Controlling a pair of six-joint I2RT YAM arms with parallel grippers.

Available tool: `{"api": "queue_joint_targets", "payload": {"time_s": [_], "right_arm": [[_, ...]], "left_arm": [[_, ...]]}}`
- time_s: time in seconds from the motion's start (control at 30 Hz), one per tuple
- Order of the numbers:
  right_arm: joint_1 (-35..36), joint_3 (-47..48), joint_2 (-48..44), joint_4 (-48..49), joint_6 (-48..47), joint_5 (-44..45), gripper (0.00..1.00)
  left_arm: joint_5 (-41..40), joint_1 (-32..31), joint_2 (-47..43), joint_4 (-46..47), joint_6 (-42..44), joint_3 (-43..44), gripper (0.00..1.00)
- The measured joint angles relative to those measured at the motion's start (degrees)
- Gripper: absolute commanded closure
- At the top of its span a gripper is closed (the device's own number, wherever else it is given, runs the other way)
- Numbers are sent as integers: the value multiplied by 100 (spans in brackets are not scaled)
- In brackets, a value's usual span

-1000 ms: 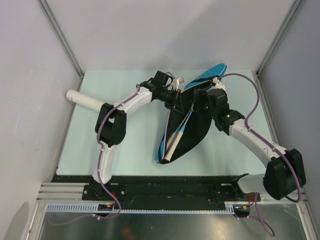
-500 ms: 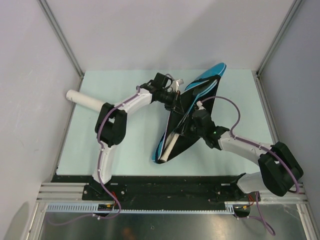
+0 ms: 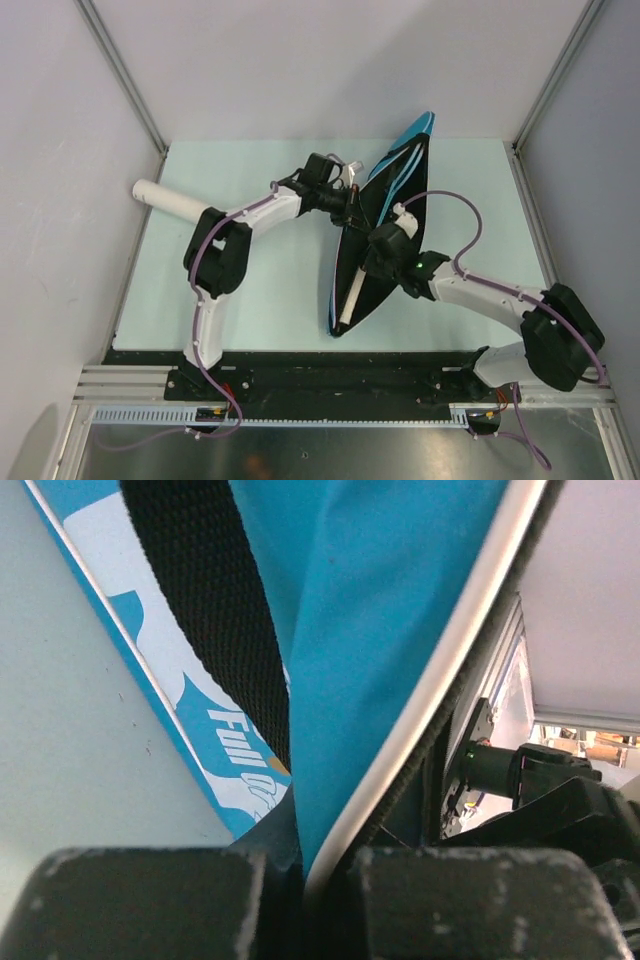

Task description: Pack up the badminton gear

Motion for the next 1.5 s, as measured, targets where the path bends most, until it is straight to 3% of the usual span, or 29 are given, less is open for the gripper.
{"api": "queue_joint_targets", "payload": {"time_s": [0.07,0.17,0.3,0.5,0.57,0.7,0.8,0.9,1.07,1.23,1.33,1.43,1.5], "right_arm": [[173,109,216,-59,-4,409,99],[420,131,675,111,-94,848,89],[612,186,863,321,-212,1145,43],[367,168,125,66,-984,664,23],[31,173,-468,-31,-1314,162,1],[-831,334,-1440,-195,-1893,-831,0],[-1727,706,-1655,-339,-2319,-1259,0],[-2677,1008,-1443,-299,-2621,-1727,2],[-3849,1147,-549,70,-2778,-2739,18],[-3816,1145,339,151,-3095,-3058,25],[-3460,1145,597,229,-3246,-2905,39],[-3182,1145,750,323,-3292,-2577,59],[-3158,1145,800,369,-3259,-2363,67]], "left_arm": [[24,-2,-52,219,-144,-133,100],[70,-2,-81,444,-286,-334,100],[72,57,-116,678,-400,-557,100],[146,125,-295,817,-444,-852,100],[153,151,-334,822,-444,-920,100],[170,162,-339,820,-472,-927,100],[168,166,-341,824,-485,-931,100],[168,166,-358,831,-483,-946,100],[164,166,-426,835,-483,-1021,100],[168,166,-435,833,-483,-1032,100],[168,166,-435,833,-483,-1032,100],[166,166,-444,833,-483,-1038,97],[146,160,-476,835,-481,-1064,86]]}}
